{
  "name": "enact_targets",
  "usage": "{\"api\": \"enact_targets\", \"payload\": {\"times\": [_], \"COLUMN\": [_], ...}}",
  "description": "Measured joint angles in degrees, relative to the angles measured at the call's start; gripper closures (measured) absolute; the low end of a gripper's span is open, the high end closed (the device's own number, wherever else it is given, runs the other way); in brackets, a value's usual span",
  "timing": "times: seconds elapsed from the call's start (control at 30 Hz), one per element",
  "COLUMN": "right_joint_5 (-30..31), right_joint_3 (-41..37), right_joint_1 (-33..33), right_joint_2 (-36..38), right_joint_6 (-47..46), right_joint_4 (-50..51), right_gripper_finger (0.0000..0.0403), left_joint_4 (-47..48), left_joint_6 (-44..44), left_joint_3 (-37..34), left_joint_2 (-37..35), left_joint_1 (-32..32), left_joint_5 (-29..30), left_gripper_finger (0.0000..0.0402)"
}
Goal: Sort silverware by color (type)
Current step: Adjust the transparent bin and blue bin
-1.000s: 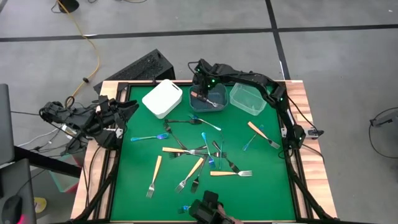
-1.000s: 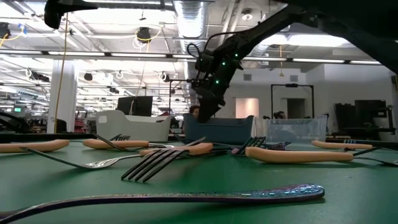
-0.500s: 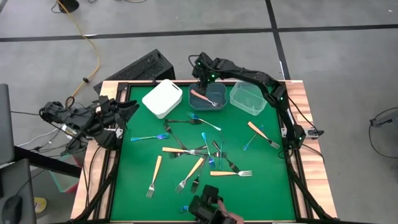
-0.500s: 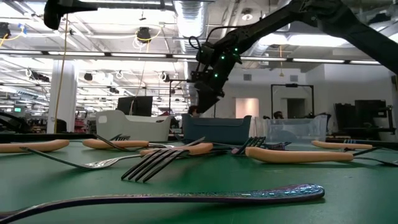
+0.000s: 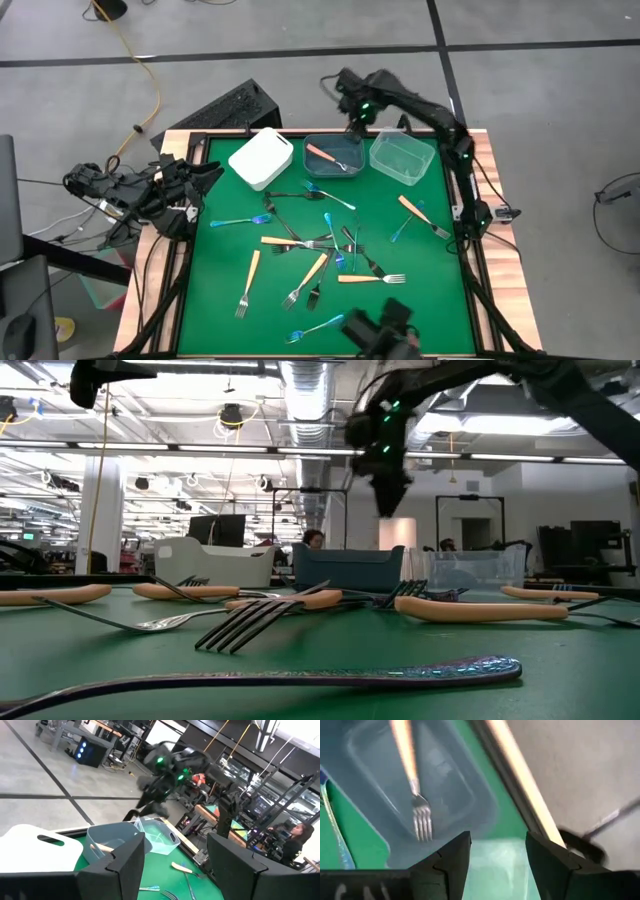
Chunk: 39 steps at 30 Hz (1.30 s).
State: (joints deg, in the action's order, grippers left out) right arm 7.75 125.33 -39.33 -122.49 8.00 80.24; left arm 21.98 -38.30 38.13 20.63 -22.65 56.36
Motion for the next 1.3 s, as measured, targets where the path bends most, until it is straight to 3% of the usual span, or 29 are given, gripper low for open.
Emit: {"api": "enact_targets", "payload": {"times": [0.2, 0.4, 0.53, 0.73, 0.9, 1.03, 1.3], "right_joint_5": [2.6, 3.0, -0.6, -2.0, -2.6, -7.2, -8.8], "right_joint_3": [-5.3, -28.8, -42.9, -55.4, -57.4, -56.9, -52.5], "right_joint_1": [-5.3, -6.2, -5.2, -3.8, -3.1, -2.1, 1.5], "right_joint_2": [9.0, 21.2, 27.1, 28.9, 25.9, 23.4, 17.4], "right_joint_6": [-10.1, -12.8, -16.3, -19.2, -19.1, -20.1, -18.6], "right_joint_4": [3.4, -7.8, -19.1, -29.0, -34.6, -38.9, -40.1], "right_gripper_finger": [0.0203, 0.0223, 0.0233, 0.0244, 0.0246, 0.0246, 0.0246], "left_joint_4": [0.2, 0.9, 1.1, 1.1, 1.1, 1.1, 1.4], "left_joint_6": [0.1, 0.1, 0.1, -0.4, -0.4, -0.5, -0.5], "left_joint_3": [0.0, 0.0, 0.0, 0.0, 0.0, 0.0, 0.0], "left_joint_2": [0.0, 0.0, 0.0, 0.0, 0.0, 0.0, 0.0], "left_joint_1": [0.0, 0.0, 0.0, 0.0, 0.0, 0.0, 0.0], "left_joint_5": [0.0, -0.5, -0.5, -0.5, -0.5, -0.5, -0.6], "left_gripper_finger": [0.0205, 0.0205, 0.0205, 0.0205, 0.0205, 0.0205, 0.0205]}}
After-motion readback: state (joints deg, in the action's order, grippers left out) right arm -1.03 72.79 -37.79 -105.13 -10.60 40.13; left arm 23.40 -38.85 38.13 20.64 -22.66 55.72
